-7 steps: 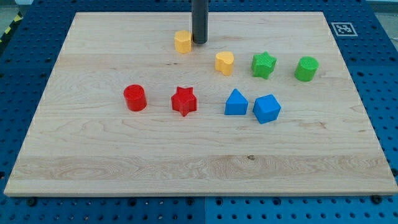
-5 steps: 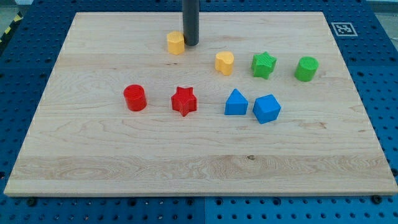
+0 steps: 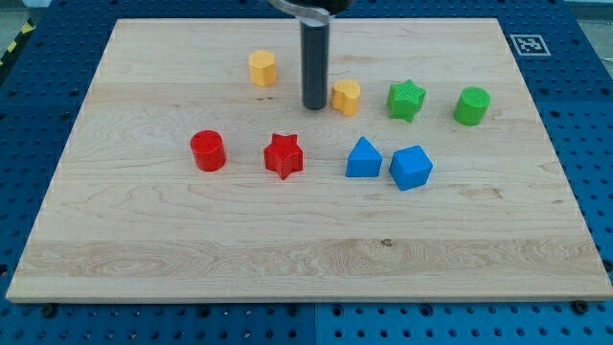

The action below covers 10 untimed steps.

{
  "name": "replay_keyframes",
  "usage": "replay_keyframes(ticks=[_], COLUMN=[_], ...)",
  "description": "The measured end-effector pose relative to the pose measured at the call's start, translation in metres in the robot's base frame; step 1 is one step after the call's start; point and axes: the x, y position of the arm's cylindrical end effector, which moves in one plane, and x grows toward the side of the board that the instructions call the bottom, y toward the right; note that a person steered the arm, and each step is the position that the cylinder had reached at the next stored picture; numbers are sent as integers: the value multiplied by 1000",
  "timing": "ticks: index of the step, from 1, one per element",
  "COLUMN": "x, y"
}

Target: Push the yellow heart above the blue triangle

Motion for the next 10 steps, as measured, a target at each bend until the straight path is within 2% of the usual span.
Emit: replay_keyframes(ticks=[2,3,5,7,10], x=[2,2,1,-22,-7], y=[75,88,87,87,47])
